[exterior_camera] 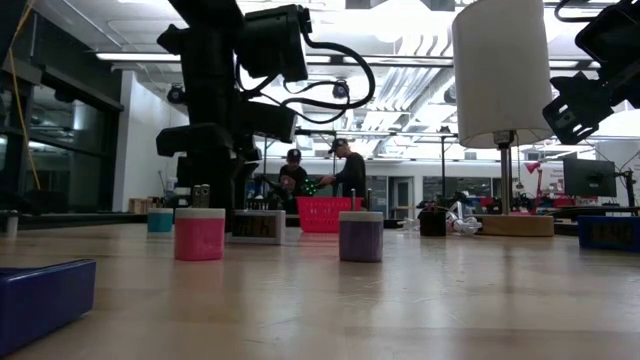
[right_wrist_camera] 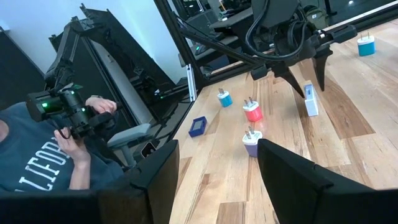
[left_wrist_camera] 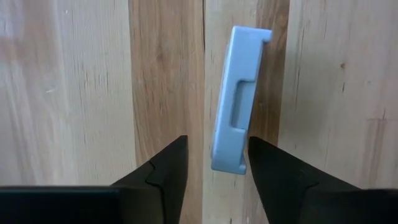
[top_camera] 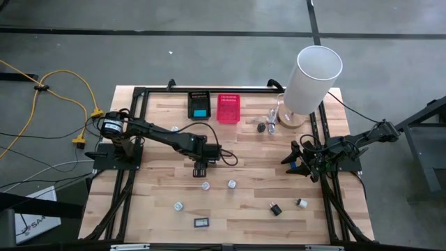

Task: Pick & Place Office items
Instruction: Put the white digital timer into the black basket

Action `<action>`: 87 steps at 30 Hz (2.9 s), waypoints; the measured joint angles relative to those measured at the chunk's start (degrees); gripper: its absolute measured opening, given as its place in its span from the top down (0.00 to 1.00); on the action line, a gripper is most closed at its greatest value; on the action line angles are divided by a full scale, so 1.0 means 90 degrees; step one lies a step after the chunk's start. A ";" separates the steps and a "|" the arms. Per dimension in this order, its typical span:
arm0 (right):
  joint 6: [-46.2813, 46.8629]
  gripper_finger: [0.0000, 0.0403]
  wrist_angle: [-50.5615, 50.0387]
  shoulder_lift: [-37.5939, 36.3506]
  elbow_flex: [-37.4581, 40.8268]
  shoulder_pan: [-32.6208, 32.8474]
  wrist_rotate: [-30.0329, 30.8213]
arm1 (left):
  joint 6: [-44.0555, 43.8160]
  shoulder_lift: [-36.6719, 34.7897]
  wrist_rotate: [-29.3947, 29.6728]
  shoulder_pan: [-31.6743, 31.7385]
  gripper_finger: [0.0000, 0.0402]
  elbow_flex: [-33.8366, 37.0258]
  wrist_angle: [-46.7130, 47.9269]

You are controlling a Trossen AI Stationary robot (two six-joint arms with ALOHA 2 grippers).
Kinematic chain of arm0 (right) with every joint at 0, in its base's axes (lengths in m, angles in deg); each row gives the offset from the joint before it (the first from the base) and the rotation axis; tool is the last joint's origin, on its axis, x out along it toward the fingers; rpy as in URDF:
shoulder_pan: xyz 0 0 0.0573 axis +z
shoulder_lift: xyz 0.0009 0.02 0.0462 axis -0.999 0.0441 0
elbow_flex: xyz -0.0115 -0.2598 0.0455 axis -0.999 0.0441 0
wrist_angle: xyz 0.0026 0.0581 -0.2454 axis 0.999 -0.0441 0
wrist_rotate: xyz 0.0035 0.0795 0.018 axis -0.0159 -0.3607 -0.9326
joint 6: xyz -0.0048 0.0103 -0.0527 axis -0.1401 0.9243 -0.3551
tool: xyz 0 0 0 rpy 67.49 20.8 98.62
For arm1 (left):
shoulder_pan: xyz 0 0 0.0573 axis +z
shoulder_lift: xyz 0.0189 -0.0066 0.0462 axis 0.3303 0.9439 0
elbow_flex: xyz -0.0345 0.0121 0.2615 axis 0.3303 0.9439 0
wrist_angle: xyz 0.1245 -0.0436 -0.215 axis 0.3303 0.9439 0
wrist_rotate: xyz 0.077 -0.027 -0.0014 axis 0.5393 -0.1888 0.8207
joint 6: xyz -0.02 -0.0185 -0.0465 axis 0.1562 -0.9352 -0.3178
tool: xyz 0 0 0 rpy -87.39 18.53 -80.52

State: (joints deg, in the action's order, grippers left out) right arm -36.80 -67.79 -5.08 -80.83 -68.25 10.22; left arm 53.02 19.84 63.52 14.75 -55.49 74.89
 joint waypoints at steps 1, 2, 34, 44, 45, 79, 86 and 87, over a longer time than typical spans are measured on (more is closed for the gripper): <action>0.0001 0.49 0.0000 0.0000 0.0000 0.0002 0.0000 | 0.0000 0.0000 0.0000 0.0000 0.64 0.0000 0.0000; 0.0001 0.49 0.0000 0.0000 0.0000 0.0001 0.0000 | 0.0000 0.0000 0.0000 0.0000 0.66 0.0000 0.0000; 0.0002 0.49 0.0000 0.0000 0.0000 0.0002 0.0000 | -0.0099 -0.0033 -0.0128 0.0042 0.84 -0.0005 0.0029; 0.0001 0.49 0.0000 -0.0001 0.0000 0.0001 0.0000 | -0.0186 -0.0561 -0.0454 0.0697 0.84 -0.0005 0.0048; 0.0002 0.49 0.0000 0.0000 0.0000 0.0002 0.0000 | -0.0192 -0.0634 -0.0459 0.0779 0.85 -0.0005 0.0093; 0.0001 0.49 0.0000 0.0000 0.0000 0.0002 0.0000 | 0.1643 -0.1650 -0.0958 0.4636 0.85 -0.0723 0.0971; 0.0000 0.49 0.0000 -0.0002 0.0000 0.0002 -0.0002 | 0.2500 -0.1129 -0.1614 0.5489 0.85 -0.0745 0.0692; 0.0000 0.49 0.0000 0.0000 0.0000 0.0000 0.0000 | 0.2646 -0.1029 -0.1716 0.5584 0.85 -0.0757 0.0658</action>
State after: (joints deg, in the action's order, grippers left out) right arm -36.80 -67.79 -5.08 -80.83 -68.25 10.22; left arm 76.83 10.57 48.08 65.01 -62.31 80.81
